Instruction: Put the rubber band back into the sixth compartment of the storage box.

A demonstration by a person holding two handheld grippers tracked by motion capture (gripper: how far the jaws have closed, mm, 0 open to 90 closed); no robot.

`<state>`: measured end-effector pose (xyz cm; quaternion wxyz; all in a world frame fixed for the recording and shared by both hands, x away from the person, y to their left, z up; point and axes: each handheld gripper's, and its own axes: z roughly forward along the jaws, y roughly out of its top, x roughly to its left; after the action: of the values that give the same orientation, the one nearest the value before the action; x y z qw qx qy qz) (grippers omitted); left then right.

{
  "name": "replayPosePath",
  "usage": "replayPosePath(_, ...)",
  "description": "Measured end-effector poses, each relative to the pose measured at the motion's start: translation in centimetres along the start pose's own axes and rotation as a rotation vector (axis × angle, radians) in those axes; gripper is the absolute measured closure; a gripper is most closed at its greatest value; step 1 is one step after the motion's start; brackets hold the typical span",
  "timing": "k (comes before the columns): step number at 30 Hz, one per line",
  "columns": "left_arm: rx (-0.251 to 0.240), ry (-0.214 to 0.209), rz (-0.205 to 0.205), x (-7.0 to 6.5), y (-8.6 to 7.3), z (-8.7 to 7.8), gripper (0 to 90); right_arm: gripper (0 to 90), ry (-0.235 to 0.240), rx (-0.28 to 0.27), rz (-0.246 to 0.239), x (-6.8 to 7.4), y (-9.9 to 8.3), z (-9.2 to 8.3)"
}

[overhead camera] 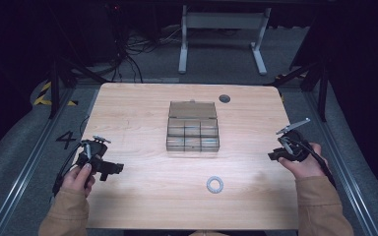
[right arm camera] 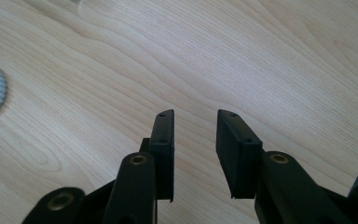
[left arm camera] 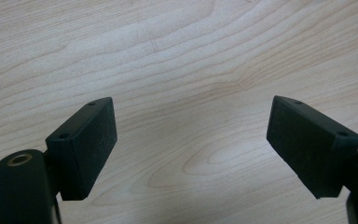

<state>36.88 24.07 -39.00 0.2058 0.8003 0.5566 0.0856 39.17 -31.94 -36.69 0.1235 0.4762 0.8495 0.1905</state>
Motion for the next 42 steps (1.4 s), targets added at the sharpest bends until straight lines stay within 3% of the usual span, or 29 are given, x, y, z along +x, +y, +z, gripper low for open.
replayPosePath(12, 0.000, -0.009, 0.007, -0.1, 0.0, -0.1, 16.6, 67.2, 0.021, -0.015, -0.038, 1.2, 0.7, 0.0)
replayPosePath(23, 0.002, -0.016, 0.012, -0.3, 0.0, -0.1, 16.6, 67.3, 0.106, -0.014, -0.121, 3.7, 1.6, 0.2)
replayPosePath(35, -0.002, -0.018, 0.013, -0.4, 0.0, -0.2, 16.6, 68.7, 0.206, -0.017, -0.167, 5.9, 2.4, 0.0)
replayPosePath(42, -0.003, -0.020, 0.014, -0.5, 0.1, -0.2, 16.6, 68.1, 0.212, -0.041, -0.224, 7.3, 2.7, -0.2)
